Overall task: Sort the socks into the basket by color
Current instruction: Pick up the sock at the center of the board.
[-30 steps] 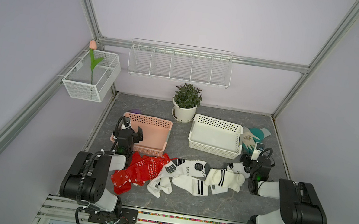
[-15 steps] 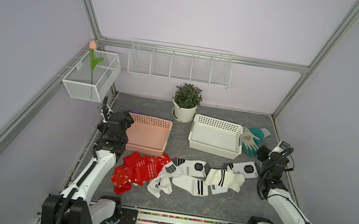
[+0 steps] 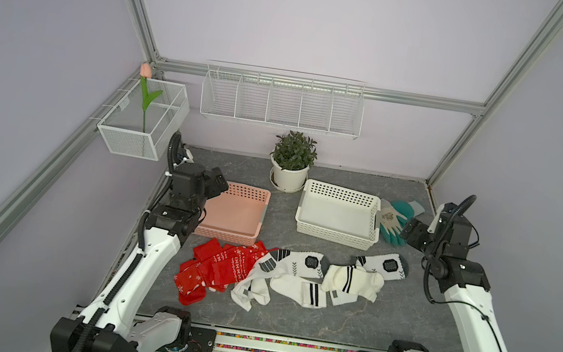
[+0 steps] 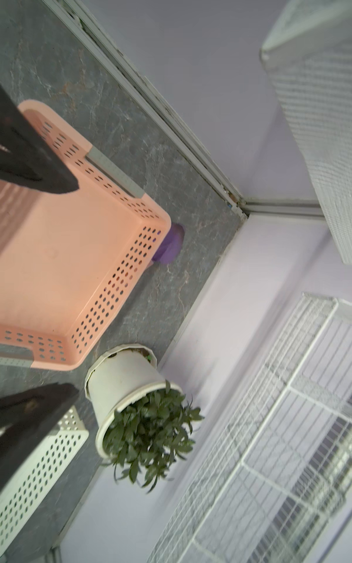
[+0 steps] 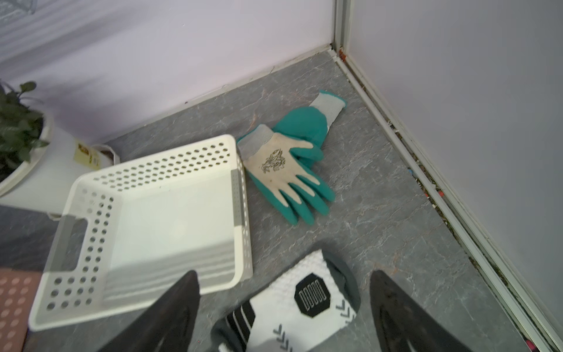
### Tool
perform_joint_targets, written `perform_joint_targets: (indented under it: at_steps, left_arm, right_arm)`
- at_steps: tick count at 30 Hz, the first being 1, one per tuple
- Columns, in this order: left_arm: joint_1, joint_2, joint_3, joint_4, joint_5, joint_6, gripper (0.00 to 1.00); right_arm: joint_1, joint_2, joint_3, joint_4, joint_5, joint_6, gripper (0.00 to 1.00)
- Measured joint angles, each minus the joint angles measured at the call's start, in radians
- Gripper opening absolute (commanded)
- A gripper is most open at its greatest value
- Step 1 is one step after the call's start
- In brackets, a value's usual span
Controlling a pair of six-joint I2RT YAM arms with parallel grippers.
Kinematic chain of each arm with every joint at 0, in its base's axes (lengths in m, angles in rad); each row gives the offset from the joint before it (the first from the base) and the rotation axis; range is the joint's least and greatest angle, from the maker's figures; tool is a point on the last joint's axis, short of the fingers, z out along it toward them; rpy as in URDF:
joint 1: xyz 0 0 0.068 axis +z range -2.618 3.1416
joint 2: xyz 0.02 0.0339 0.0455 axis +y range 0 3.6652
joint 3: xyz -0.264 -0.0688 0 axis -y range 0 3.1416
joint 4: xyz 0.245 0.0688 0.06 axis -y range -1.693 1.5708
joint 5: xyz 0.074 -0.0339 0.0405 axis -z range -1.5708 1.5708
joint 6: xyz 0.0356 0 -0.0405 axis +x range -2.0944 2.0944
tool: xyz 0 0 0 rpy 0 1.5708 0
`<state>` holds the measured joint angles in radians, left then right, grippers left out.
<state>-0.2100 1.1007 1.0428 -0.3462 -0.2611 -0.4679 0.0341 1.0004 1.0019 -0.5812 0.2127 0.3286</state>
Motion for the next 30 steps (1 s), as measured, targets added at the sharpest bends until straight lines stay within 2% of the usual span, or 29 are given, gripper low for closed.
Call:
perform_joint_targets:
  at_steps: [5, 7, 13, 15, 18, 22, 30]
  left_arm:
    - [-0.061, 0.045, 0.129, -0.068, -0.003, 0.042, 0.99]
    - [-0.075, 0.077, 0.178, -0.092, -0.004, 0.06, 0.99]
    - [-0.107, 0.147, 0.261, -0.152, -0.015, 0.11, 0.99]
    - [-0.111, 0.154, 0.262, -0.166, -0.024, 0.115, 0.99]
    - [-0.111, 0.154, 0.26, -0.173, -0.034, 0.114, 0.99]
    - [-0.111, 0.136, 0.24, -0.17, -0.042, 0.114, 0.99]
    - [-0.111, 0.129, 0.208, -0.169, -0.026, 0.11, 0.99]
  right_arm:
    - [0.107, -0.016, 0.138, -0.26, -0.001, -0.005, 0.95]
    - [0.195, -0.016, 0.164, -0.346, 0.003, 0.016, 1.0]
    - [0.482, -0.017, 0.151, -0.532, 0.032, 0.157, 0.76]
    - [0.548, -0.017, 0.135, -0.56, 0.039, 0.212, 0.72]
    - [0.623, -0.018, 0.092, -0.56, 0.043, 0.294, 0.66]
    - [0.679, 0.012, 0.027, -0.513, 0.032, 0.38, 0.65]
    - [0.724, 0.163, -0.032, -0.353, 0.015, 0.473, 0.58]
